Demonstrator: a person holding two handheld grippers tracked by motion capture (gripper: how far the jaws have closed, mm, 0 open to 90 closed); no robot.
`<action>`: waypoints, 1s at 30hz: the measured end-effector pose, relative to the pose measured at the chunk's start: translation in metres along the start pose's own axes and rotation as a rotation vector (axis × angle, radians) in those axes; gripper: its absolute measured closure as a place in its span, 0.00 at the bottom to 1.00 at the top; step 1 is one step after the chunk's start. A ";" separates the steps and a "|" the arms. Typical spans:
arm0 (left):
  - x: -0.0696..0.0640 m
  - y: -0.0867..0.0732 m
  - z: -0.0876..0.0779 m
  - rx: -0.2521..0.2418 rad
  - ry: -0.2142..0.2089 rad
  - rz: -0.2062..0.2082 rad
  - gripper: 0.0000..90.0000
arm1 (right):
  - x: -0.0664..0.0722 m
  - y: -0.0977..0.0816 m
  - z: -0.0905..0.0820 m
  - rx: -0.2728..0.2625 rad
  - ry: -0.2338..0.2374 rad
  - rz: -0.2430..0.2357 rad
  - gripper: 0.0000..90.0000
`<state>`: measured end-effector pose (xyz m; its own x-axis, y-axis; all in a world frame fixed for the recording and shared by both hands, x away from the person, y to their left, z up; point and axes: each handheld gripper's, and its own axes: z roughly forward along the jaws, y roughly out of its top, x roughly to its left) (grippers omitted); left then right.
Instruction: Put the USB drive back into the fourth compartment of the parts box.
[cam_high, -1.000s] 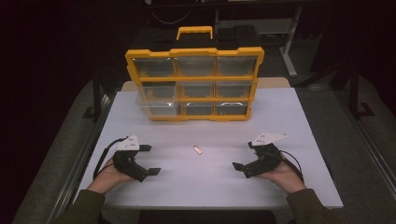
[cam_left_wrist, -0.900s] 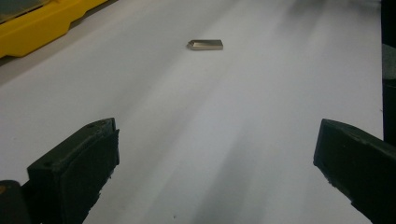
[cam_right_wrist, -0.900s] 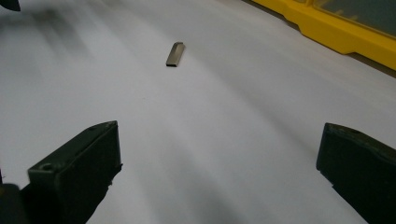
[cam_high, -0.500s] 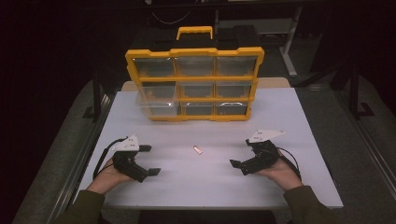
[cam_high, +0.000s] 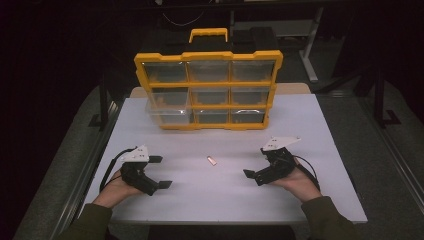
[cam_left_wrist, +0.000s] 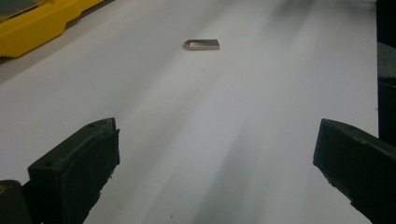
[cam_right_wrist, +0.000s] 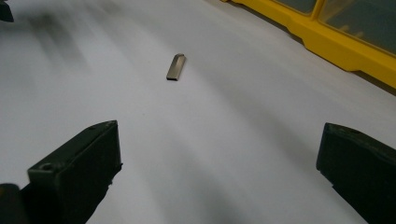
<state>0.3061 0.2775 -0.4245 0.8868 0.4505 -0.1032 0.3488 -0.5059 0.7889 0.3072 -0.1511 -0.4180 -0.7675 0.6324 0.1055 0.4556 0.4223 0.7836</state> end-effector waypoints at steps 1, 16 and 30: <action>0.000 0.000 0.000 0.001 -0.001 0.000 0.00 | 0.000 0.001 0.000 -0.002 0.000 -0.001 0.00; 0.000 0.000 -0.001 -0.007 -0.006 0.008 0.04 | 0.000 0.010 0.004 0.004 0.009 -0.010 0.00; -0.001 0.000 0.000 -0.011 0.002 0.003 0.00 | 0.000 0.018 0.010 0.010 0.019 -0.019 0.00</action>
<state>0.3052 0.2768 -0.4240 0.8874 0.4502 -0.0994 0.3425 -0.4994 0.7958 0.3200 -0.1369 -0.4097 -0.7842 0.6121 0.1022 0.4456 0.4407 0.7793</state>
